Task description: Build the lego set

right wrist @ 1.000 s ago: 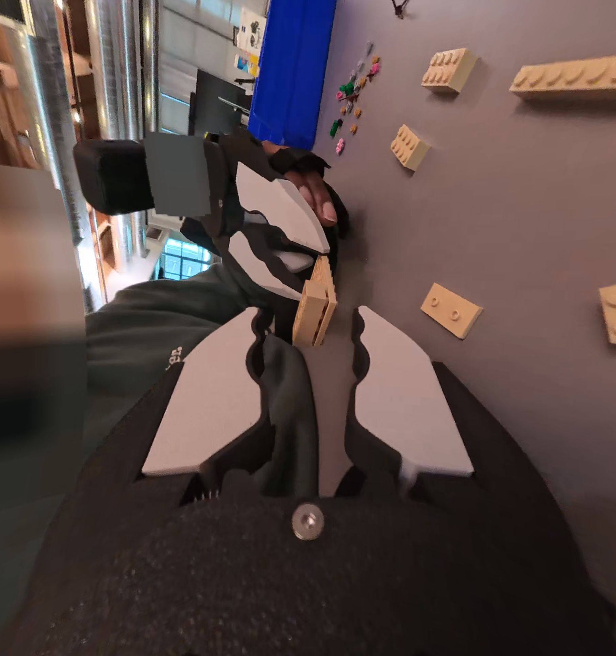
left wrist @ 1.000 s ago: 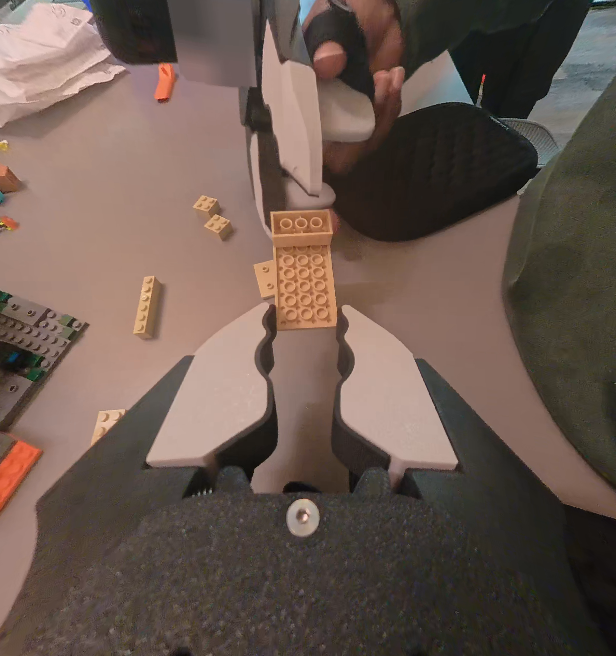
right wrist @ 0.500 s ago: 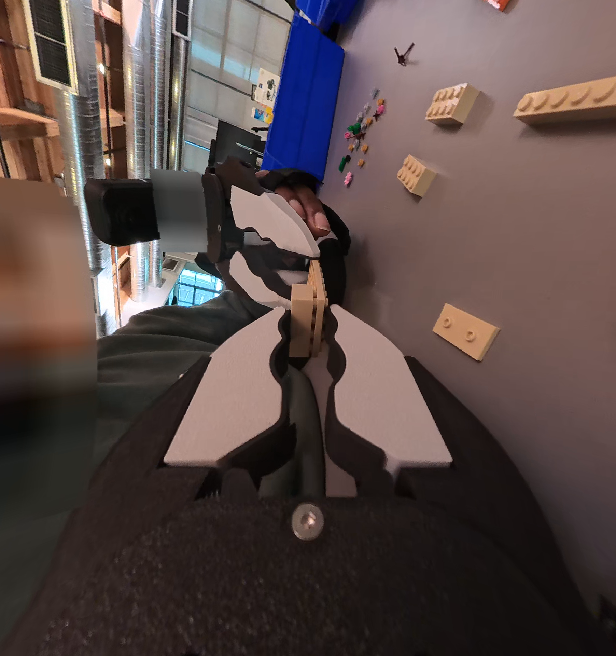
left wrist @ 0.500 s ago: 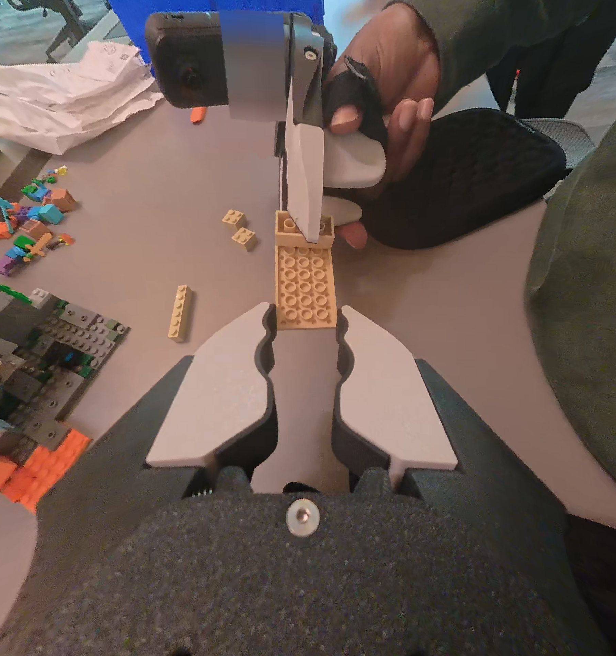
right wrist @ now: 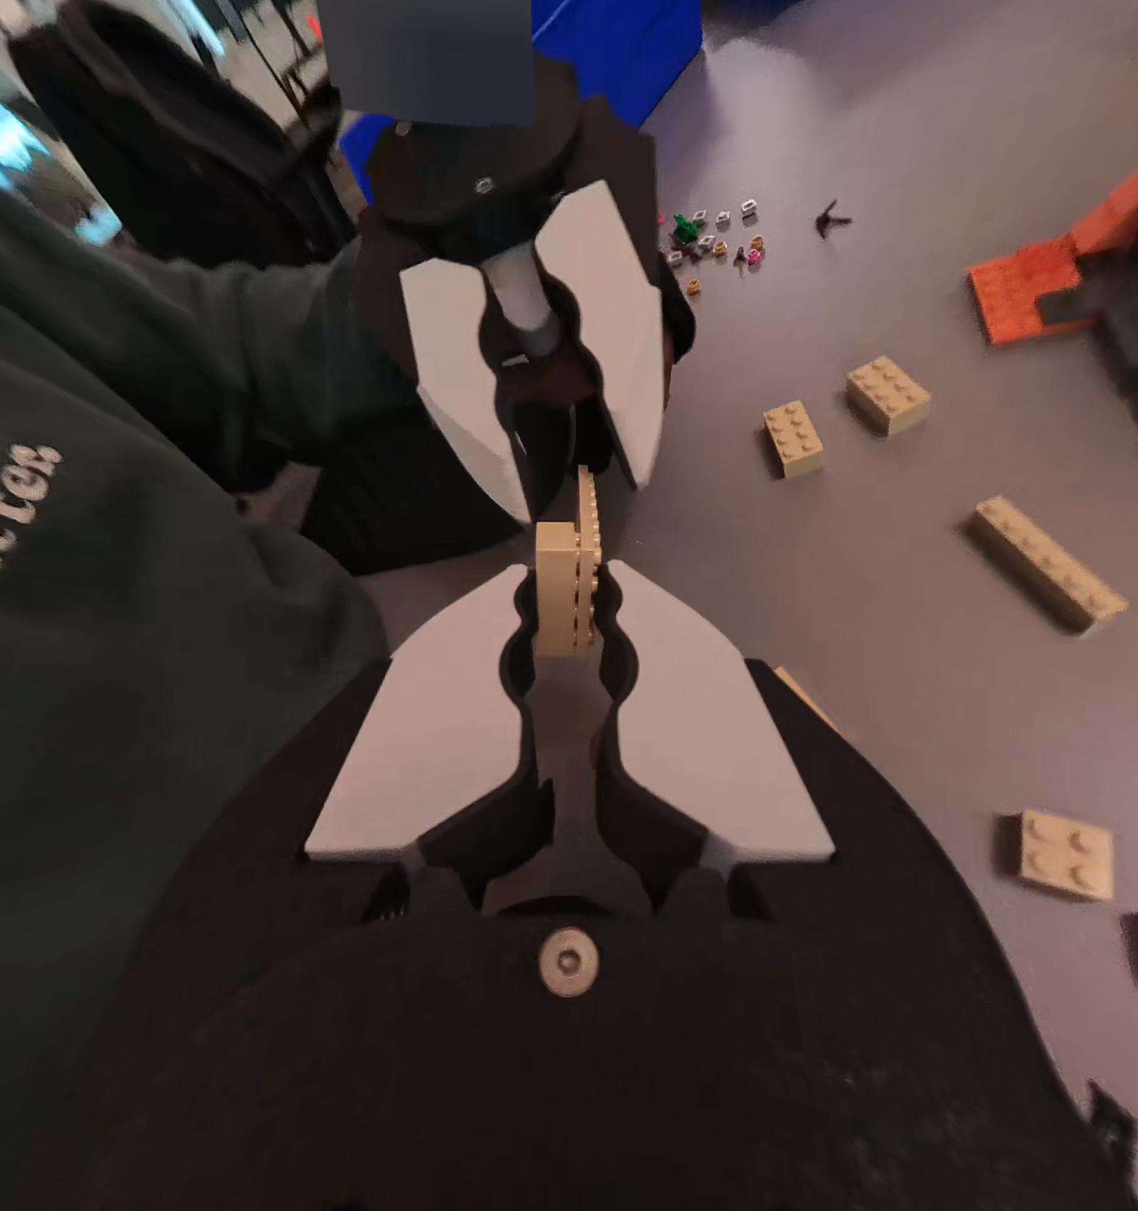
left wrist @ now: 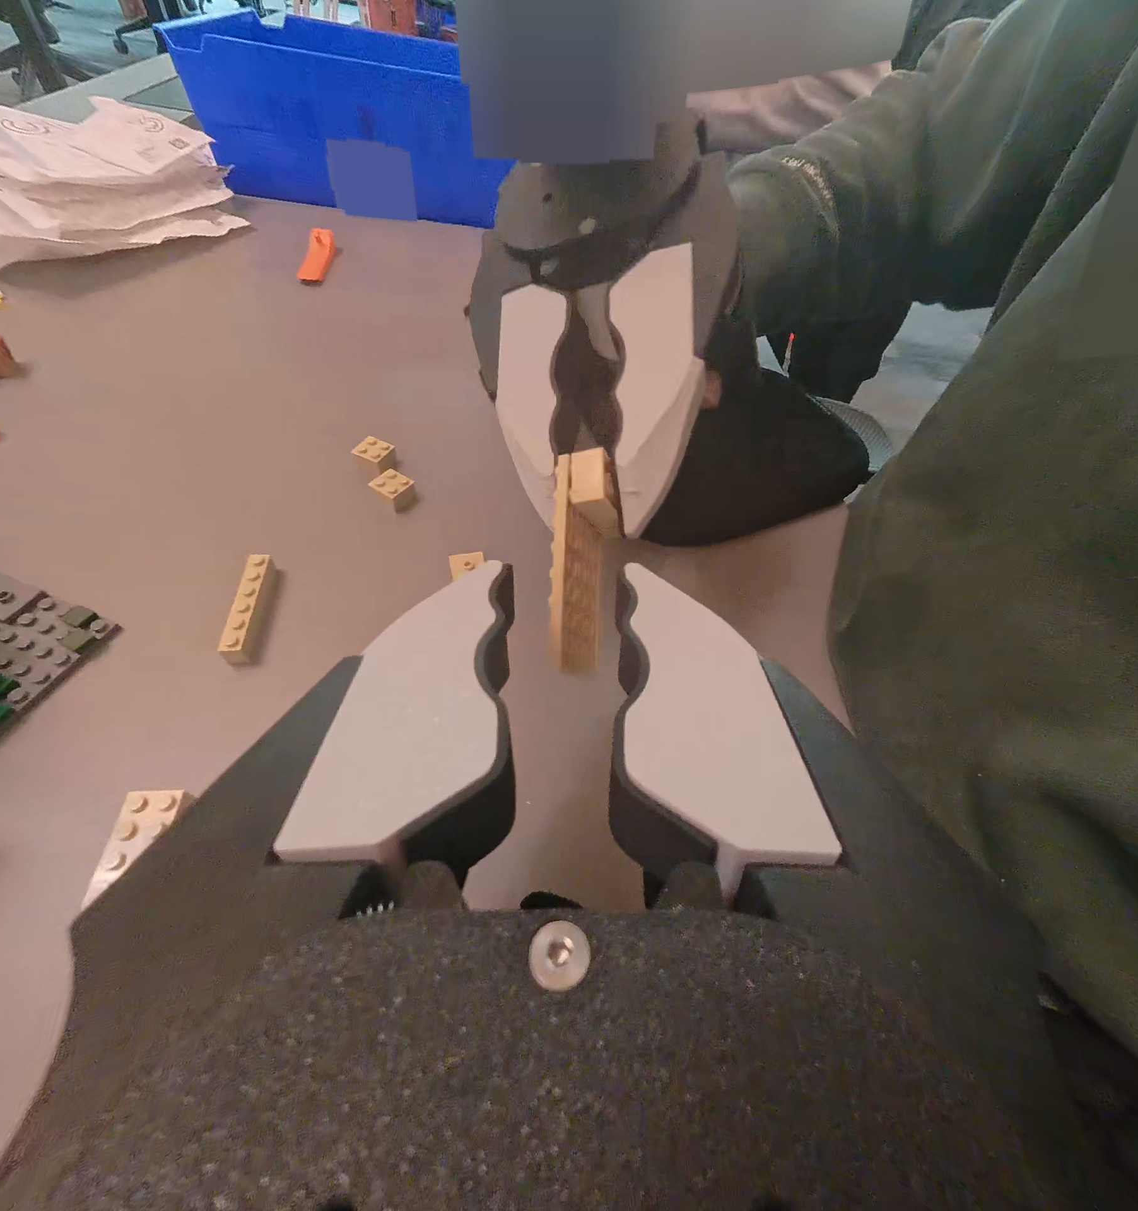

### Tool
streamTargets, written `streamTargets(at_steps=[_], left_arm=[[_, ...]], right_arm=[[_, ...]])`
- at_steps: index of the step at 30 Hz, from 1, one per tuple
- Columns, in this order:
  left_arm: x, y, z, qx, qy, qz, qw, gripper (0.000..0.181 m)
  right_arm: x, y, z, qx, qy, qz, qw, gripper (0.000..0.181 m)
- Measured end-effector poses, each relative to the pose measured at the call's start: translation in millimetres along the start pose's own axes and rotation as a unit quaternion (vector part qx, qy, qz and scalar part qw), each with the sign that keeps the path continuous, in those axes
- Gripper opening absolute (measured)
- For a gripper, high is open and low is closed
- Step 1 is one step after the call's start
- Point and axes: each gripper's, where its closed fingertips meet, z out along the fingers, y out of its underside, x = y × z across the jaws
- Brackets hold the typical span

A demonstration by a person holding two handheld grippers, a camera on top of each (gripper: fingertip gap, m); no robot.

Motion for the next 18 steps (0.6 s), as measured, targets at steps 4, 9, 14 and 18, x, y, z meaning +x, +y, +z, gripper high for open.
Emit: streamTargets(at_steps=[4, 9, 14, 18], left_arm=[[8, 1, 6, -0.007, 0.009, 0.014, 1.0, 0.027], [9, 1, 10, -0.015, -0.004, 0.036, 0.999, 0.02], [8, 2, 9, -0.026, -0.018, 0.058, 0.998, 0.016], [10, 1, 9, -0.031, -0.021, 0.069, 0.997, 0.016]], right_arm=[[5, 4, 7, -0.045, 0.055, -0.113, 0.991, 0.016], [5, 5, 15, -0.077, 0.085, -0.211, 0.971, 0.016], [6, 5, 17, -0.082, 0.095, -0.231, 0.965, 0.016], [4, 4, 16, -0.076, 0.097, -0.254, 0.959, 0.016]])
